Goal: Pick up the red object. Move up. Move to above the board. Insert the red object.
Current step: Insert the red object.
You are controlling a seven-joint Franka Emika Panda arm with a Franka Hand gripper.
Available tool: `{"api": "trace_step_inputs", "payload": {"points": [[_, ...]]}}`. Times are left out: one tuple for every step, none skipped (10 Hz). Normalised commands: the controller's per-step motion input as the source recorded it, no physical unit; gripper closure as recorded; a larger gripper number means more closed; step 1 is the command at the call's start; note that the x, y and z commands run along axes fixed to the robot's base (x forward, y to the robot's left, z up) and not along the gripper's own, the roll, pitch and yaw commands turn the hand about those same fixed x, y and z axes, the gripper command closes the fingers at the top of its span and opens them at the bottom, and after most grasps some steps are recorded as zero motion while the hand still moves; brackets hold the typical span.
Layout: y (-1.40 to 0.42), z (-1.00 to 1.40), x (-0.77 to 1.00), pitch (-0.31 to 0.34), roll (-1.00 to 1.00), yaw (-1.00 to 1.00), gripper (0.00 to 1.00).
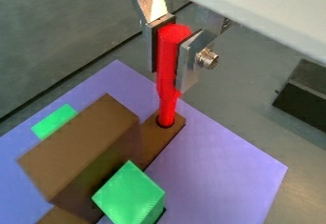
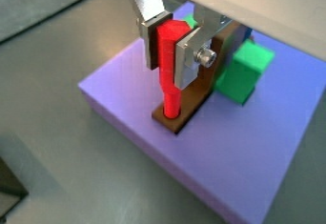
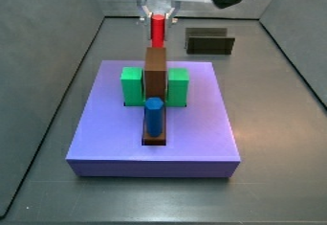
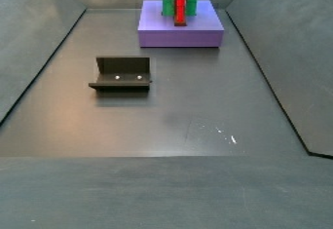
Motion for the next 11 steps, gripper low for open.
{"api": "trace_step_inputs", "payload": {"points": [[0.0,-0.09,0.0,0.0,-0.07,-0.11,1.0],[0.0,-0.11,0.0,-0.003,-0.06,-0.07,1.0],[0.0,-0.14,0.0,-0.029,-0.01,0.0,1.0],[-0.05,-0.19,0.0,-0.063,0.0,0.0,1.0],[-0.02,-0.19,0.0,-0.061,0.0,0.0,1.0],[-0.03,-0.21,0.0,-0.074,0.0,0.0,1.0],[-0.08,-0.2,0.0,-0.083,0.0,0.0,1.0],[-0.05,-0.25,0.0,-0.076,0.02,0.0,1.0],[0.0,-0.21,0.04,-0.029,0.07,0.0,1.0],[0.0,-0.19,0.03,-0.04,0.11,0.0,1.0],[0.0,-0.16,0.03,-0.059,0.16,0.0,1.0]]}}
